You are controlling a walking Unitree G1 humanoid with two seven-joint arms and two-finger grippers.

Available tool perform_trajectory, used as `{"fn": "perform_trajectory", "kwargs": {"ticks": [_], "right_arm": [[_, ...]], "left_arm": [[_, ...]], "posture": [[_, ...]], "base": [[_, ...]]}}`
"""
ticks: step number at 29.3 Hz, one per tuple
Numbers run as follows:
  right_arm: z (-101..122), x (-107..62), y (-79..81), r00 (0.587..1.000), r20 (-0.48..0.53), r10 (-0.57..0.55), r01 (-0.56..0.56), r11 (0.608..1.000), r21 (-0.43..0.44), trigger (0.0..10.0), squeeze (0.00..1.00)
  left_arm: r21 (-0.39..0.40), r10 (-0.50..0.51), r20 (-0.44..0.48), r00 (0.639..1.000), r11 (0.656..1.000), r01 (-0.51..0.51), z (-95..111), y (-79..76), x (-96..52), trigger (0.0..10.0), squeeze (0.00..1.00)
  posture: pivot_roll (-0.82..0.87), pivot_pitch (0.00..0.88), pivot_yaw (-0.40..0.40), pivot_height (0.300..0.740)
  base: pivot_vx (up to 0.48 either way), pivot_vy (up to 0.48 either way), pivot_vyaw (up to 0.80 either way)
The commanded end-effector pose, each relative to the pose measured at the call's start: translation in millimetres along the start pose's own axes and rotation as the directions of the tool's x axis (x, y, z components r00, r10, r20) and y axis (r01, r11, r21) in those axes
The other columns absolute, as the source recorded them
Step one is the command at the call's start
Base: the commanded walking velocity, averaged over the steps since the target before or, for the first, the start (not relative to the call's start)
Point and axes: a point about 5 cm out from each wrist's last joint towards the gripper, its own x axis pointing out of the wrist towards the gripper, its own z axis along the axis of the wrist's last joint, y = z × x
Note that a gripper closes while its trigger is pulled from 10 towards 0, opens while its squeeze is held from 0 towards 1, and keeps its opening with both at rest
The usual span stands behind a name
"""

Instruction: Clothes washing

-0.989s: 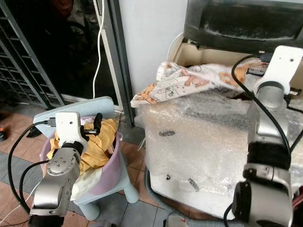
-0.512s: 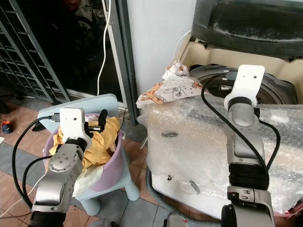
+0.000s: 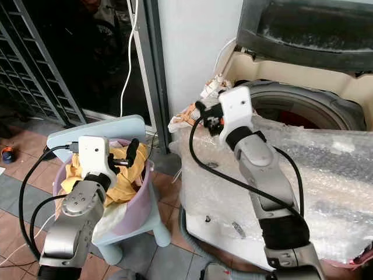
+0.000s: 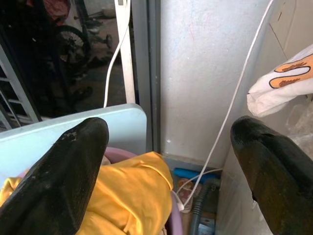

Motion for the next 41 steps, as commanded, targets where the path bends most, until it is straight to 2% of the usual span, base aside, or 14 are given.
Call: {"fn": "perform_trajectory", "kwargs": {"ticks": [1,2,3,4,15,19,25,29,31,32,33,36,37,41], "right_arm": [[-9.4,4.0,-6.7,0.995,-0.085,-0.053,0.051,0.998,-0.027,0.0,0.89],[-12.7,4.4,-9.6,0.991,-0.109,-0.074,0.073,0.997,-0.018,0.0,0.22],[-14.7,4.6,-11.5,0.988,-0.124,-0.087,0.087,0.996,-0.009,0.0,0.22],[-18.0,4.3,-13.8,0.984,-0.148,-0.098,0.098,0.995,-0.002,0.0,0.0],[-36.1,-3.7,-49.3,0.908,-0.263,-0.325,0.355,0.932,0.072,0.0,0.0],[-38.9,-8.6,-69.9,0.848,-0.301,-0.435,0.485,0.867,0.113,0.0,0.0],[-11.1,-29.6,-135.2,0.657,-0.169,-0.735,0.754,0.644,0.129,0.0,0.0],[7.4,-39.3,-154.4,0.585,-0.073,-0.807,0.809,0.577,0.108,0.0,0.0],[10.8,-39.4,-153.2,0.594,-0.05,-0.803,0.803,0.588,0.099,0.0,0.0],[9.1,-35.8,-146.4,0.63,-0.051,-0.775,0.776,0.627,0.068,3.2,0.0],[6.5,-32.9,-140.1,0.66,-0.058,-0.749,0.751,0.657,0.06,10.0,0.0],[0.5,-28.4,-125.8,0.714,-0.058,-0.698,0.7,0.707,0.103,10.0,0.0],[-0.2,-27.4,-113.7,0.755,-0.021,-0.656,0.649,0.741,0.172,10.0,1.0],[10.4,-25.5,-86.7,0.829,0.102,-0.55,0.536,0.833,0.141,10.0,1.0]], "left_arm": [[0.001,0.0,0.006,1.0,1.0,0.0,2.7,1.3,-1.2,10.0,0.0],[0.002,-0.001,0.004,1.0,1.0,0.001,2.2,1.5,-1.6,10.0,0.0],[0.002,-0.001,0.002,1.0,1.0,0.001,1.8,1.7,-1.9,10.0,0.0],[0.002,-0.001,0.0,1.0,1.0,0.001,1.4,2.2,-2.5,10.0,0.0],[0.006,-0.014,-0.011,1.0,1.0,0.014,0.0,1.2,-1.1,10.0,0.0],[0.006,-0.016,-0.011,1.0,1.0,0.016,0.4,1.3,0.0,10.0,0.0],[0.004,-0.01,-0.011,1.0,1.0,0.01,0.6,1.9,0.5,10.0,0.0],[0.002,-0.004,-0.013,1.0,1.0,0.004,0.3,2.9,0.5,10.0,0.0],[0.006,-0.001,-0.016,1.0,1.0,0.001,-0.3,3.4,0.4,10.0,0.0],[0.014,0.003,-0.021,1.0,1.0,-0.003,-0.9,3.7,0.7,10.0,0.0],[0.014,0.005,-0.021,1.0,1.0,-0.004,-1.0,3.7,0.8,10.0,0.0],[0.018,0.012,-0.022,1.0,1.0,-0.012,-1.0,4.1,1.2,10.0,0.0],[0.015,0.021,-0.019,1.0,1.0,-0.02,-0.6,4.5,1.5,10.0,0.0],[-0.004,0.032,-0.007,0.999,0.999,-0.032,1.1,5.2,1.1,10.0,0.0]], "posture": [[-0.03,0.0,0.023,0.74],[-0.03,0.0,0.023,0.74],[-0.03,0.0,0.023,0.74],[-0.03,0.0,0.023,0.74],[-0.04,0.0,0.028,0.74],[-0.04,0.0,0.028,0.74],[-0.04,0.0,0.029,0.74],[-0.04,0.0,0.03,0.74],[-0.05,0.0,0.032,0.74],[-0.05,0.0,0.032,0.74],[-0.05,0.0,0.034,0.74],[-0.04,0.0,0.034,0.74],[-0.04,0.0,0.034,0.74],[-0.04,0.0,0.037,0.74]], "base": [[0.0,0.0,0.0],[0.0,0.0,0.0],[0.0,0.0,0.0],[0.0,0.0,0.0],[0.0,0.0,0.0],[0.0,0.0,0.0],[0.0,0.0,0.0],[0.0,0.0,0.0],[0.0,0.0,0.0],[0.0,0.0,0.0],[0.0,0.0,0.0],[0.0,0.0,0.0],[0.0,0.0,0.0],[0.0,0.0,0.0]]}}
